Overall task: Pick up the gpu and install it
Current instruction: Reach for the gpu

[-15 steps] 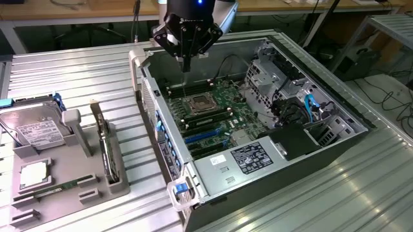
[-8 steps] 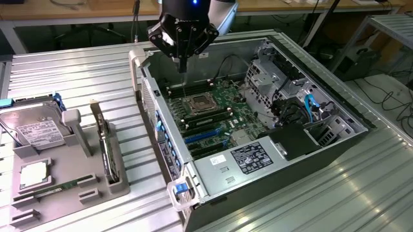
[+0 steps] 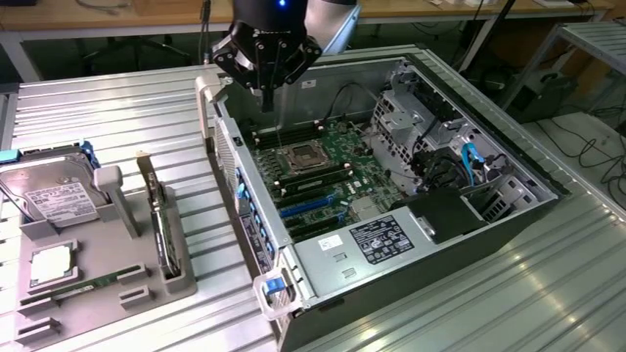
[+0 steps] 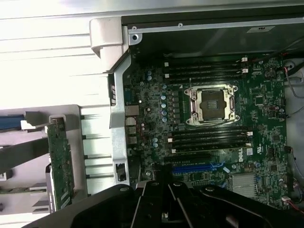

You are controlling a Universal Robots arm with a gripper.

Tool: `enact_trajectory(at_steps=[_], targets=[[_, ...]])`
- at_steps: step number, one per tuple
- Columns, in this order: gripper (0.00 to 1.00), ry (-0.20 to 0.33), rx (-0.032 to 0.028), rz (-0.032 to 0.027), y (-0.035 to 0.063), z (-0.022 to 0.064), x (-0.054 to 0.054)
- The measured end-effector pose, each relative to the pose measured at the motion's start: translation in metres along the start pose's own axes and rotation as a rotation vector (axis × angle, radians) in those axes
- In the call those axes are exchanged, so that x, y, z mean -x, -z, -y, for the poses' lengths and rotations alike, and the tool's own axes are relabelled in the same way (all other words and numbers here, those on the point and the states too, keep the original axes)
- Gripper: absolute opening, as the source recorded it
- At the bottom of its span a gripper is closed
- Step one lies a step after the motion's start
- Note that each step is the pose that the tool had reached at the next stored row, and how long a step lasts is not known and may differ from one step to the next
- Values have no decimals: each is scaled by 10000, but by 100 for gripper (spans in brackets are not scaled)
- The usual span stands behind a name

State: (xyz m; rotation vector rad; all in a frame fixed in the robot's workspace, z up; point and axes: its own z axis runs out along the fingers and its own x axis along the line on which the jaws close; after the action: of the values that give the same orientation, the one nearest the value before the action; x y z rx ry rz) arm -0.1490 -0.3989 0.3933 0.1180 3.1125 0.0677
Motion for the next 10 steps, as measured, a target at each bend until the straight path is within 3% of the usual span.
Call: enact_trajectory(at_steps=[10], targets=[[11, 0, 1, 1, 2, 6, -86]])
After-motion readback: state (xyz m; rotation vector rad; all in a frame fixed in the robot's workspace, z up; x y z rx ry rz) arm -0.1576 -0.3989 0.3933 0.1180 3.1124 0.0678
